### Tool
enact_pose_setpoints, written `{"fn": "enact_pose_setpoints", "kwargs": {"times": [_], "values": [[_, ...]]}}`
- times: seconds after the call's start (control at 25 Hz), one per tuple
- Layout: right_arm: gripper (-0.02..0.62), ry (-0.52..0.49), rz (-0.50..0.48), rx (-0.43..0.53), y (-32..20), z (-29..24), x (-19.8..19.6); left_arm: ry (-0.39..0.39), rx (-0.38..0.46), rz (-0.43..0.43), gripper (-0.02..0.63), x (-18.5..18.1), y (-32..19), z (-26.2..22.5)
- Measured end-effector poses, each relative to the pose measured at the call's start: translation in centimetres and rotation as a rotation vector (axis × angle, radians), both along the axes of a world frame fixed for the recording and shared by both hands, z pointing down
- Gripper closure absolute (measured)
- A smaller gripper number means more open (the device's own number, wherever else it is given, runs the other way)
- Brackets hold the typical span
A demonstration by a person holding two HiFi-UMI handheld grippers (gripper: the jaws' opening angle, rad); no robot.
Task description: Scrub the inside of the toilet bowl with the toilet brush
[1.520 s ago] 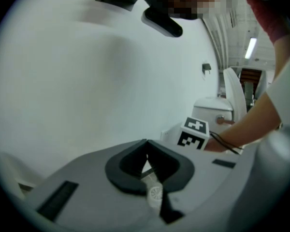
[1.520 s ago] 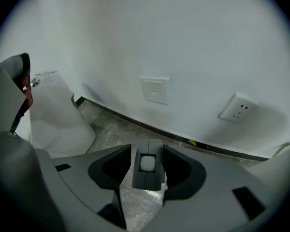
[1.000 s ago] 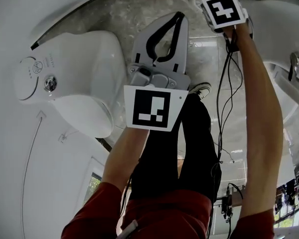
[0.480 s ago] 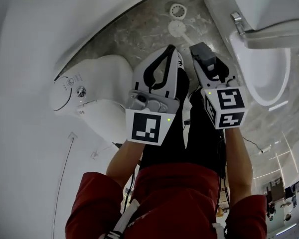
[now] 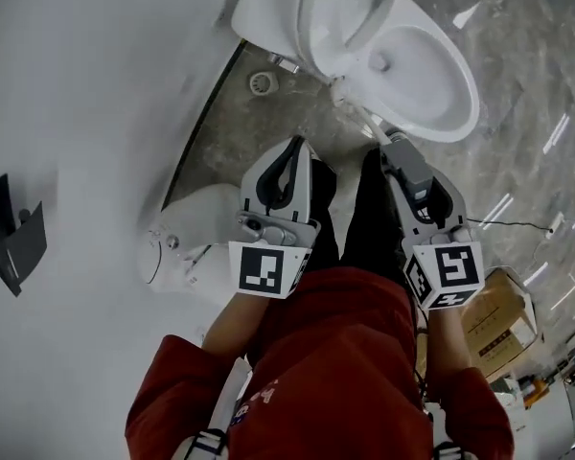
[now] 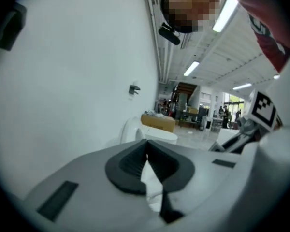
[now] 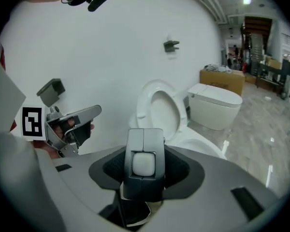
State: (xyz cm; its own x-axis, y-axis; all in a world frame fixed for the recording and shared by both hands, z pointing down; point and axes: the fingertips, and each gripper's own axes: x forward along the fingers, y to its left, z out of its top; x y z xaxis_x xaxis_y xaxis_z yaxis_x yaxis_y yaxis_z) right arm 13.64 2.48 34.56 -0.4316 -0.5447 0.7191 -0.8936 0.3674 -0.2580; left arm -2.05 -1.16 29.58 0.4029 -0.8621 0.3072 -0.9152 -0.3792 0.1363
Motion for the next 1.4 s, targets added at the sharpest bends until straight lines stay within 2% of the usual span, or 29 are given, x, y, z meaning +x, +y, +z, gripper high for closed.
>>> {"fn": "enact_pose_setpoints", "kwargs": {"times": [0.16, 0.28, 0.44, 0.64, 0.88, 1.08, 1.24, 1.4], "values": [[0.407, -0.004, 0.119, 0.009, -0.7, 0.6, 8.7, -0.037, 0.008, 0.085, 0.606, 7.8, -2.3, -1.0], [0.408, 0.008, 0.143, -0.002, -2.1, 3.4, 14.0, -0.009, 0.018, 0.071, 0.606, 12.8, -4.2, -0.6], [0.408, 0.033, 0.147, -0.085, -4.2, 11.4, 18.9, -0.005, -0.050, 0.097, 0.606, 19.0, -5.9, 2.6], [0.408, 0.088, 0.158, -0.224, -6.0, 21.7, 22.9, -0.065, -0.165, 0.211, 0.606, 24.2, -7.3, 9.1], [0.414, 0.236, 0.202, -0.280, -5.3, 27.8, 25.7, -0.058, -0.216, 0.264, 0.606, 24.7, -8.8, 15.8], [0.415, 0.266, 0.253, -0.222, -7.0, 28.2, 26.1, -0.047, -0.245, 0.307, 0.606, 24.5, -9.5, 19.2], [0.416, 0.235, 0.297, -0.179, -10.5, 28.2, 24.2, -0.045, -0.283, 0.299, 0.606, 22.8, -10.1, 20.5], [0.416, 0.124, 0.400, -0.151, -15.0, 28.0, 21.8, -0.052, -0.280, 0.248, 0.606, 20.3, -11.5, 20.8]]}}
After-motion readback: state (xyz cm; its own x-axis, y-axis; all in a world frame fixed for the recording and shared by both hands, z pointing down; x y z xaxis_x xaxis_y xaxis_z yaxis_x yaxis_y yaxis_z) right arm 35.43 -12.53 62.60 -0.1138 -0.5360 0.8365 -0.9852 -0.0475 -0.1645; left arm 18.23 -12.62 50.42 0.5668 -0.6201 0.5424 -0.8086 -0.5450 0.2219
